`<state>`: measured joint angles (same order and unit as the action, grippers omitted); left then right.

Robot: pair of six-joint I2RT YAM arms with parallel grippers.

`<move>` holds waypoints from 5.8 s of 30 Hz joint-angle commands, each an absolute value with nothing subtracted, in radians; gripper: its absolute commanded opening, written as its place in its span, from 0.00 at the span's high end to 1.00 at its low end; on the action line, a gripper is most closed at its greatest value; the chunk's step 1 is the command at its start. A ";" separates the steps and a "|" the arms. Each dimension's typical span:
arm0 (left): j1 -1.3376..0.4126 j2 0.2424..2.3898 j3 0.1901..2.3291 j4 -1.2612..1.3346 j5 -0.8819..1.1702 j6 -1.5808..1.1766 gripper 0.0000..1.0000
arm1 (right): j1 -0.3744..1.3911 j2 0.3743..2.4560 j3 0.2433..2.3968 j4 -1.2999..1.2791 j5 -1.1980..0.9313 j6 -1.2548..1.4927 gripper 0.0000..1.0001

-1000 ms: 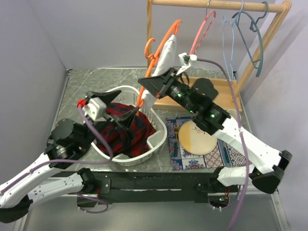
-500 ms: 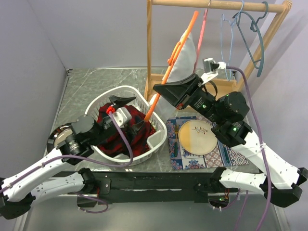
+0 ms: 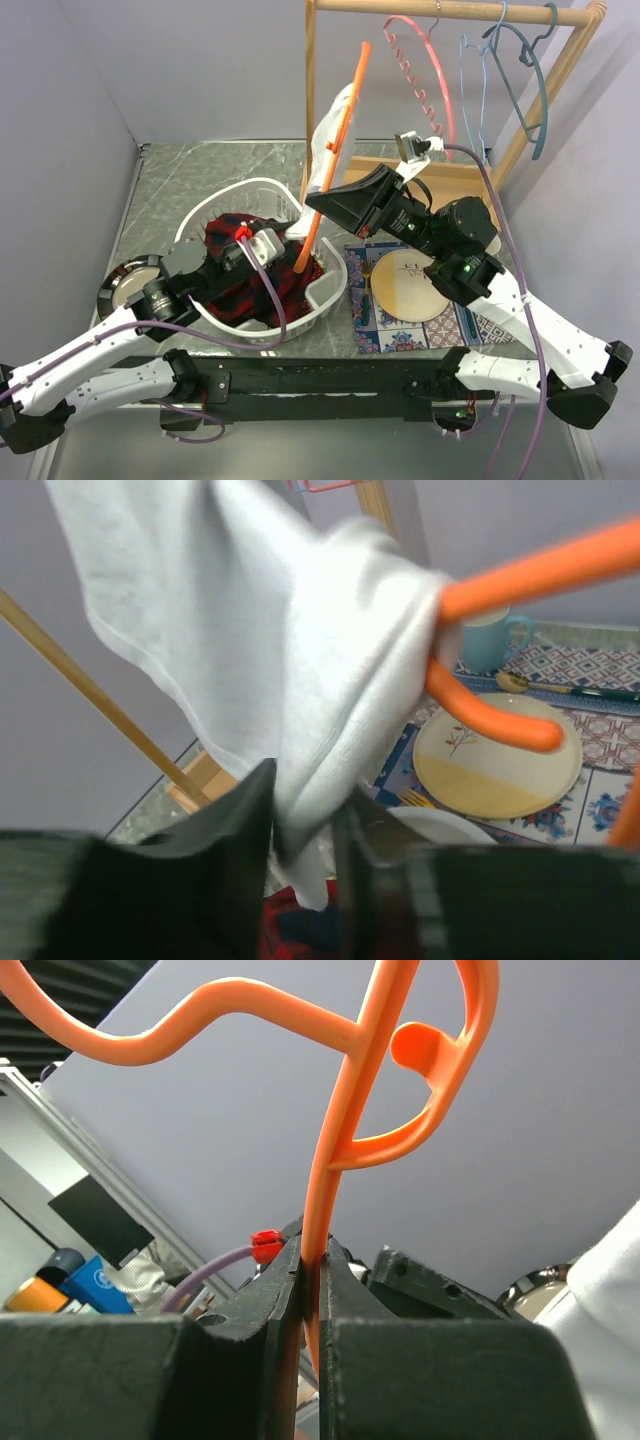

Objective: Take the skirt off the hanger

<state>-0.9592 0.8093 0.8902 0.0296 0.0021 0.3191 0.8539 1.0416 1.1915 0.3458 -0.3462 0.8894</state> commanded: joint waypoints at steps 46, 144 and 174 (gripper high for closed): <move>-0.956 0.709 0.905 0.199 -0.459 0.359 0.99 | 0.854 0.710 0.963 0.229 -0.025 0.673 1.00; -0.934 0.811 1.123 -0.153 -0.077 -0.086 0.11 | 0.825 0.986 1.239 0.028 0.175 0.779 1.00; -1.114 1.035 1.206 0.046 -0.230 0.295 0.99 | 0.784 0.914 1.186 0.101 0.009 0.911 1.00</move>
<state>-1.1004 1.0512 1.1648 -0.0067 -0.1814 0.2802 0.7891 0.9558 1.2133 0.0147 0.0612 0.9089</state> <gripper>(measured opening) 0.128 0.115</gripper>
